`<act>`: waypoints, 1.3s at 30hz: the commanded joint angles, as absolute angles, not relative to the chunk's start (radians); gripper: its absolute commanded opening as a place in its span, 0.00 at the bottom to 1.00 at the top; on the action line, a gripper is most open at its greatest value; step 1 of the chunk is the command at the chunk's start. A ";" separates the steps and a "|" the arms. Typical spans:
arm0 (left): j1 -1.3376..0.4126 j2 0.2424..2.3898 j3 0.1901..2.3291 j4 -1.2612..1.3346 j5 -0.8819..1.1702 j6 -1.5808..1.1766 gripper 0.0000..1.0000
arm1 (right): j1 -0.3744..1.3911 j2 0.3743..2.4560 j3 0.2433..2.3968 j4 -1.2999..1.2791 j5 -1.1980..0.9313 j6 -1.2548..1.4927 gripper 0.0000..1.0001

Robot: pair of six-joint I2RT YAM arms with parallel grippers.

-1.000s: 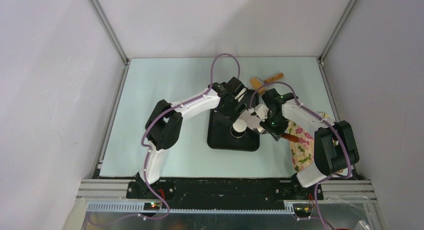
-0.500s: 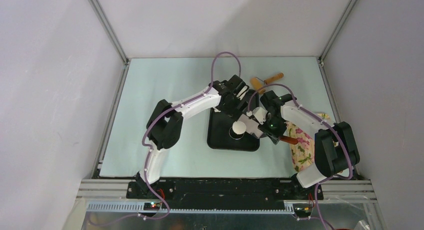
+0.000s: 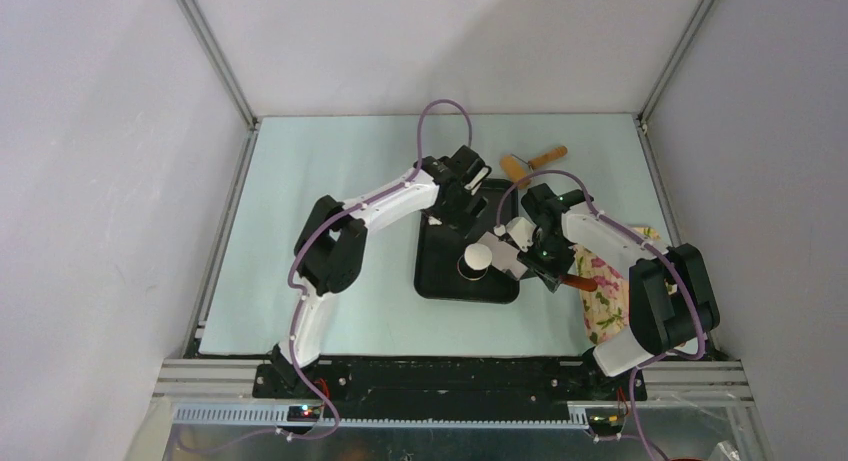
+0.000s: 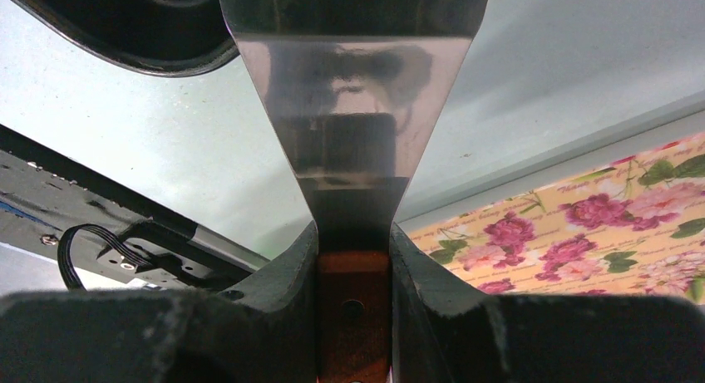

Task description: Roll out the dumpling wrappers from the dough

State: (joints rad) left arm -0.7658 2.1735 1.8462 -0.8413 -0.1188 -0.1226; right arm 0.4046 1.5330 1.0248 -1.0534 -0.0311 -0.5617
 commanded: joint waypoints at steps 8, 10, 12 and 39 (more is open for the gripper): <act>-0.754 2.039 1.703 -0.886 -0.048 -0.083 1.00 | 0.408 1.510 1.027 -1.039 -0.041 -0.568 0.00; -0.758 2.035 1.712 -0.896 -0.025 -0.082 1.00 | 0.407 1.514 1.027 -1.044 -0.045 -0.568 0.00; -0.758 2.025 1.712 -0.906 0.005 -0.079 1.00 | 0.408 1.517 1.027 -1.048 -0.045 -0.568 0.00; -0.816 1.990 1.605 -0.929 0.151 -0.138 0.98 | 0.408 1.559 1.027 -1.019 -0.091 -0.550 0.00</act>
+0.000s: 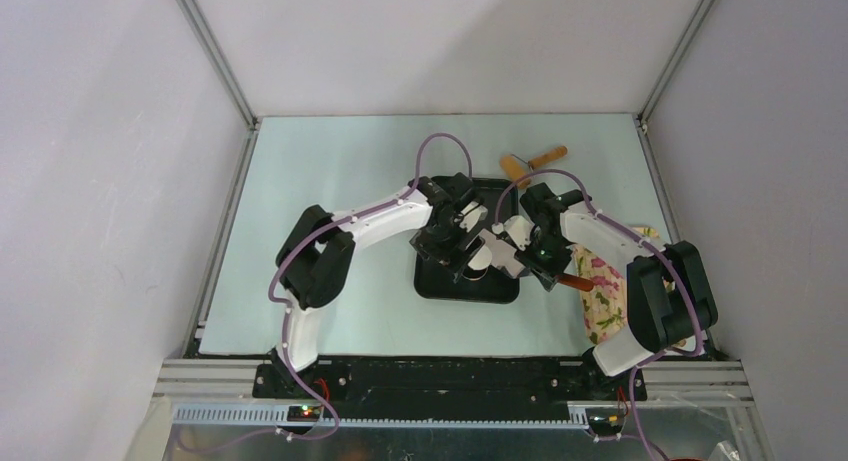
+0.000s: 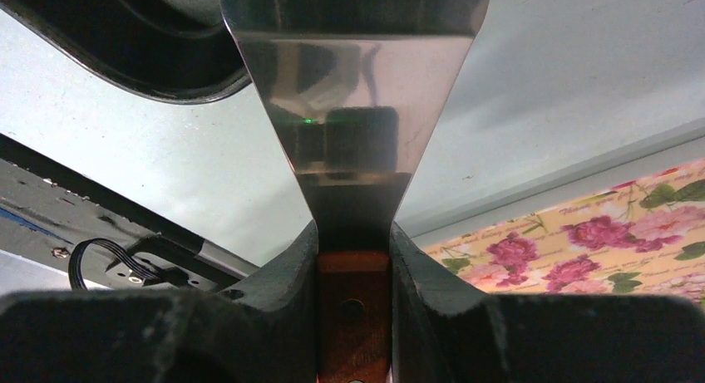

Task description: Roll out the dumpling wrappers from the dough

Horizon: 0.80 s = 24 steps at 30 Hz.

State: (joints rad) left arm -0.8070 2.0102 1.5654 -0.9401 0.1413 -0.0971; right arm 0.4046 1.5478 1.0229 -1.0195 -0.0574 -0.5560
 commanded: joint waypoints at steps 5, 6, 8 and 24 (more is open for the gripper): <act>-0.838 2.020 1.611 -0.920 0.108 -0.144 0.98 | 0.406 1.559 1.027 -1.024 -0.100 -0.554 0.00; -0.841 2.022 1.611 -0.920 0.099 -0.144 0.98 | 0.406 1.559 1.027 -1.025 -0.100 -0.554 0.00; -0.847 2.028 1.611 -0.919 0.094 -0.143 0.98 | 0.406 1.557 1.028 -1.027 -0.099 -0.555 0.00; -0.885 2.033 1.577 -0.897 0.007 -0.134 0.98 | 0.406 1.572 1.027 -1.026 -0.096 -0.557 0.00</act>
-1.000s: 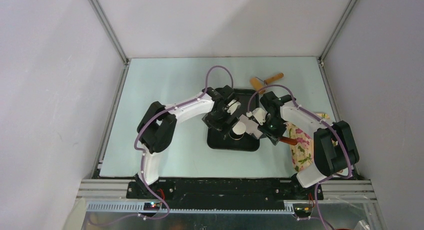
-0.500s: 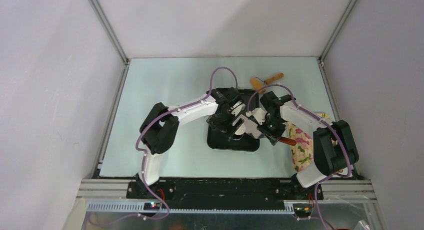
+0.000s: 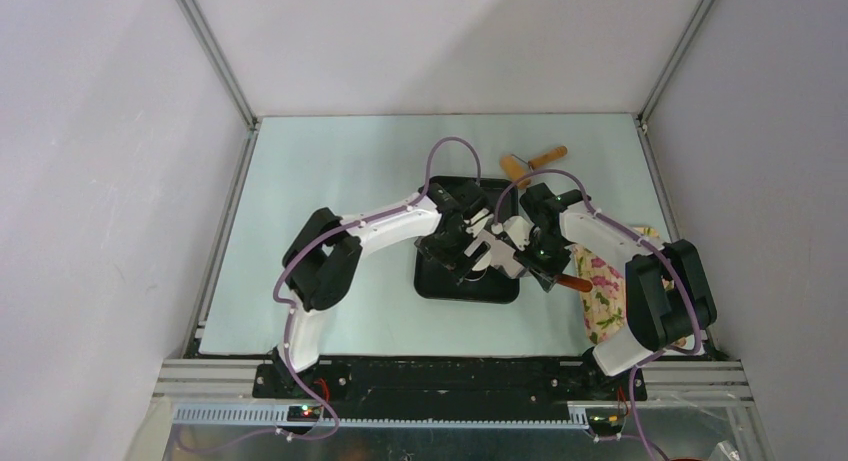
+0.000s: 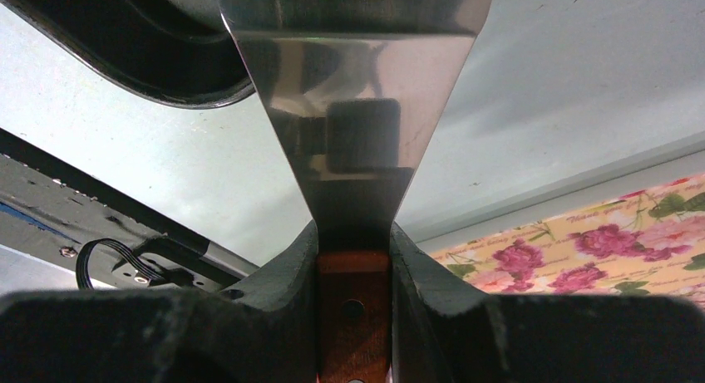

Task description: Roll out the dumpling wrappers from the dough

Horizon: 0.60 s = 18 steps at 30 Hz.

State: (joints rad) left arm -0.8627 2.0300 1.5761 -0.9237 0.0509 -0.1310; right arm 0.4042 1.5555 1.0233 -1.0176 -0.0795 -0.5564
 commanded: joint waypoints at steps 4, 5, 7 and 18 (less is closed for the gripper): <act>-0.889 2.031 1.584 -0.885 -0.045 -0.139 0.98 | 0.407 1.571 1.026 -1.027 -0.100 -0.560 0.00; -0.889 2.030 1.585 -0.882 -0.046 -0.139 0.98 | 0.407 1.571 1.027 -1.027 -0.100 -0.560 0.00; -0.888 2.028 1.588 -0.880 -0.046 -0.138 0.98 | 0.406 1.573 1.027 -1.028 -0.102 -0.560 0.00; -0.888 1.993 1.600 -0.864 -0.112 -0.148 0.98 | 0.419 1.592 1.027 -1.036 -0.088 -0.571 0.00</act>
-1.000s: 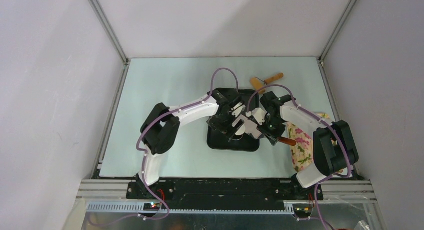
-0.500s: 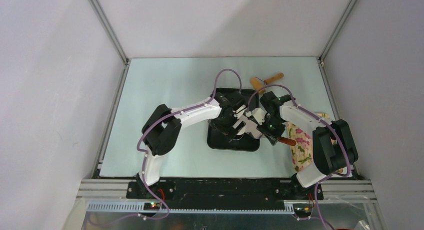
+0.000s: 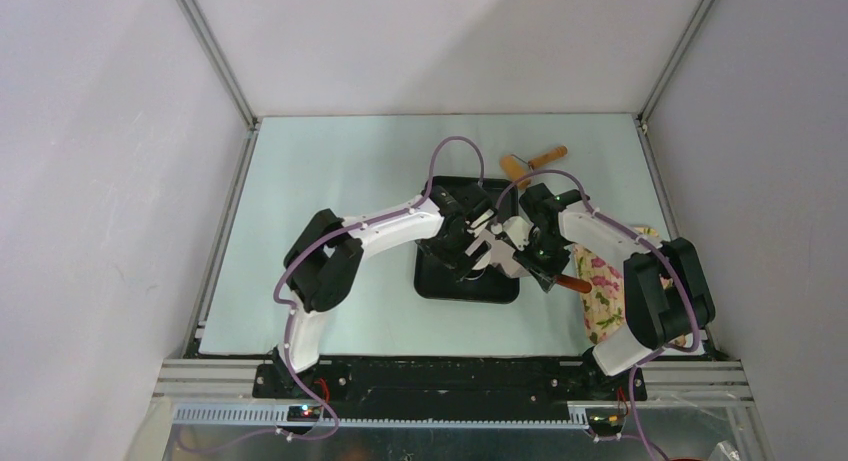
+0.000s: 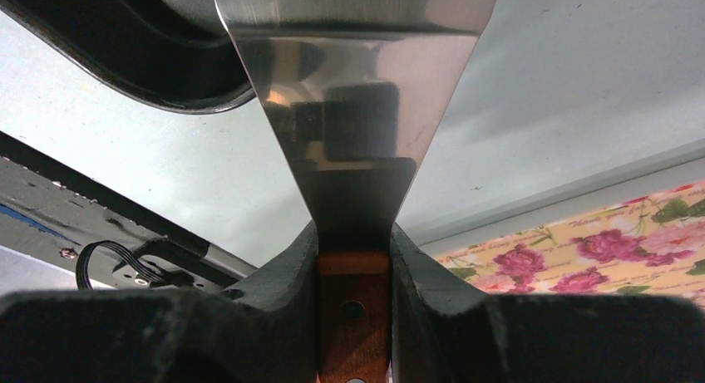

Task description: Roll out the dumpling wrappers from the dough

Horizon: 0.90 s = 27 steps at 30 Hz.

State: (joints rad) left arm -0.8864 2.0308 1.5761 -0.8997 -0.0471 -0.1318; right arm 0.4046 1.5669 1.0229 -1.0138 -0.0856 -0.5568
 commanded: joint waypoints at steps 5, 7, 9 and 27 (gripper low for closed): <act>-0.884 1.952 1.626 -0.859 -0.145 -0.152 0.98 | 0.431 1.603 1.027 -1.031 -0.064 -0.570 0.00; -0.883 1.933 1.629 -0.856 -0.152 -0.153 0.98 | 0.434 1.603 1.027 -1.025 -0.048 -0.568 0.00; -0.883 1.918 1.625 -0.854 -0.154 -0.155 0.98 | 0.434 1.604 1.026 -1.021 -0.038 -0.566 0.00; -0.886 1.878 1.436 -0.813 -0.145 -0.130 0.98 | 0.430 1.608 1.028 -0.994 0.000 -0.553 0.00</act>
State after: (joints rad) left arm -0.8833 1.9079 1.4860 -0.8394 -0.1287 -0.1398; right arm 0.4282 1.5959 1.0233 -0.9928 -0.0074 -0.5552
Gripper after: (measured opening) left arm 0.985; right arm 0.317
